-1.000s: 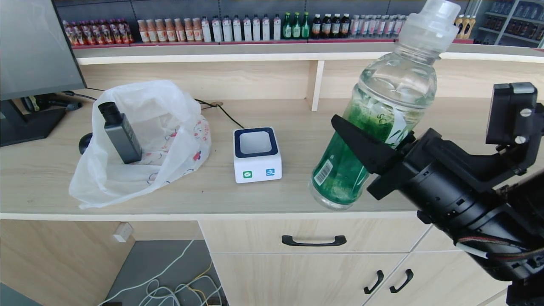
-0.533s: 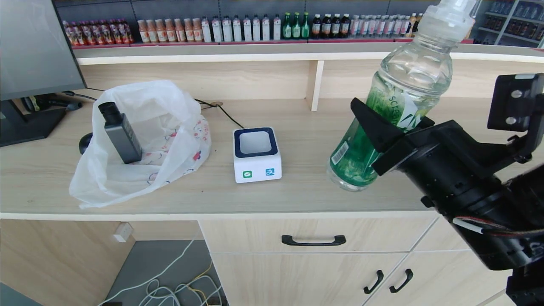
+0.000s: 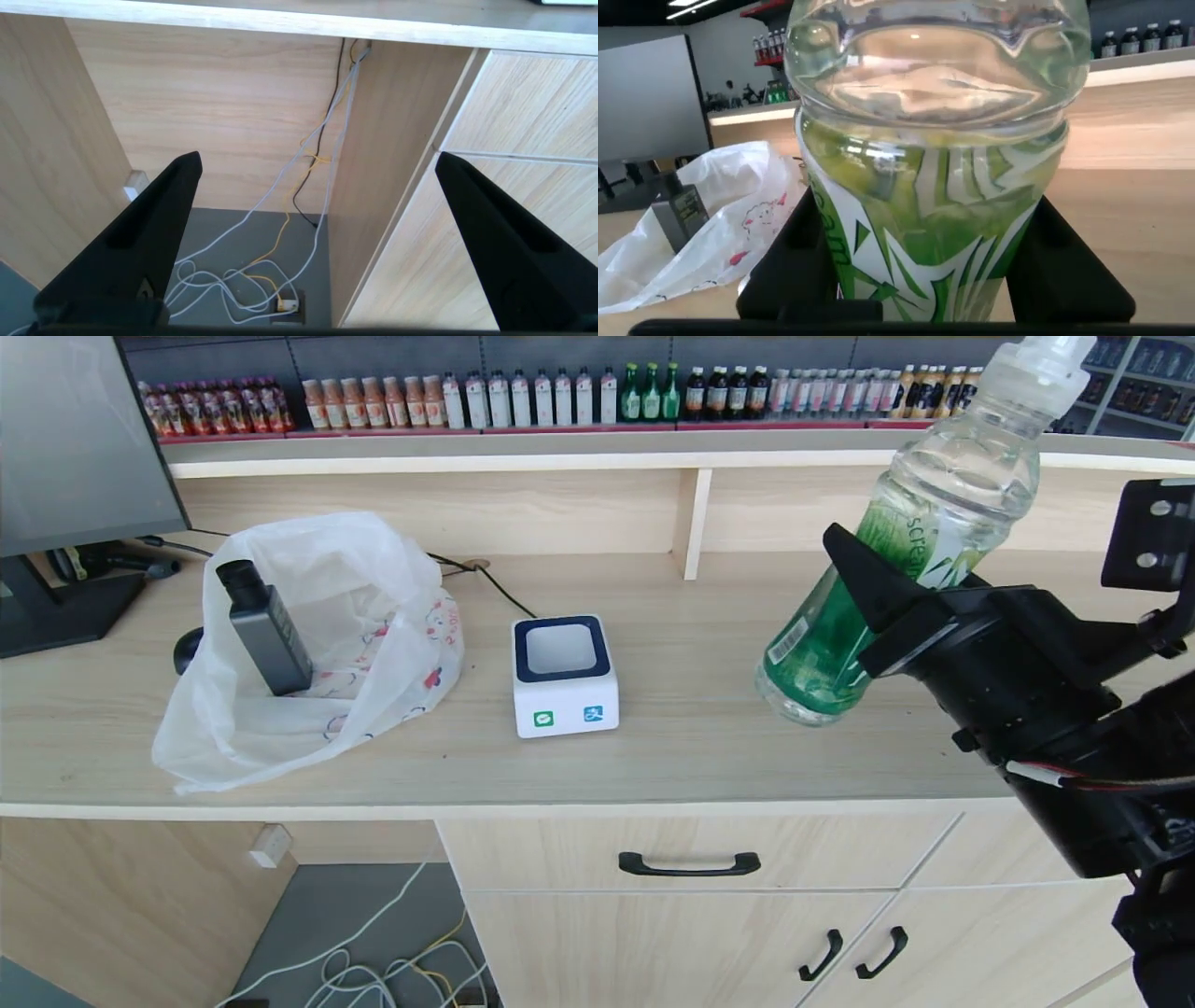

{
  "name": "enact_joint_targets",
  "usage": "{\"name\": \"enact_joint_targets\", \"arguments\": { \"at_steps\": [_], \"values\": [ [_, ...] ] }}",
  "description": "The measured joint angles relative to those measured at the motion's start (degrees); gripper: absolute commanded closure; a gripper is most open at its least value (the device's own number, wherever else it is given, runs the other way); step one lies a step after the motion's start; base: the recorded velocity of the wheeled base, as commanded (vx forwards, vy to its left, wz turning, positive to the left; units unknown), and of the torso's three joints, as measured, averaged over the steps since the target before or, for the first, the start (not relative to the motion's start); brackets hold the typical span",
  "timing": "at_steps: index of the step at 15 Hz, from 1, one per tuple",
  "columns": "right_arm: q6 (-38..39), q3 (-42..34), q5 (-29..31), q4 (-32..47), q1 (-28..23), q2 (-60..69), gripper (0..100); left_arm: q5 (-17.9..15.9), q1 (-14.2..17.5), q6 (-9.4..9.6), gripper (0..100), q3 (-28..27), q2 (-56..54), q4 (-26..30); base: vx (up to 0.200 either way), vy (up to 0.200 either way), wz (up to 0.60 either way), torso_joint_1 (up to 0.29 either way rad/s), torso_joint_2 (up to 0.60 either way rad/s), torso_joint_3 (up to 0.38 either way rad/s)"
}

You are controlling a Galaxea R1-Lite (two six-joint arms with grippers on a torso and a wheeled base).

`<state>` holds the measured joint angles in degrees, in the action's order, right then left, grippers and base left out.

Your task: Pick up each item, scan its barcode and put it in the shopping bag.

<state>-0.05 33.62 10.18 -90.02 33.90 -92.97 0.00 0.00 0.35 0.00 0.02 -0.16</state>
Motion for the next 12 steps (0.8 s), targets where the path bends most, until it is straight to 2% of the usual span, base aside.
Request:
{"name": "enact_joint_targets", "arguments": {
  "at_steps": [3, 10, 12],
  "values": [
    [-3.9, -1.5, 1.8, 0.1, -1.0, 0.4, 100, 0.0, 0.0, -0.06, 0, 0.0, 0.0, 0.0, 0.000, 0.000, 0.00, 0.000, 0.00, 0.000],
    [-4.8, -3.9, 4.4, 0.1, -1.7, 1.8, 100, 0.0, 0.0, -0.33, 0, 0.0, 0.0, 0.0, 0.000, 0.200, 0.00, 0.004, 0.00, 0.003],
    [-5.6, -3.6, 7.9, 0.0, -3.0, 2.3, 100, 0.0, 0.0, -0.35, 0, 0.0, 0.0, 0.0, 0.000, 0.200, 0.00, 0.000, 0.00, 0.005]
  ]
}}
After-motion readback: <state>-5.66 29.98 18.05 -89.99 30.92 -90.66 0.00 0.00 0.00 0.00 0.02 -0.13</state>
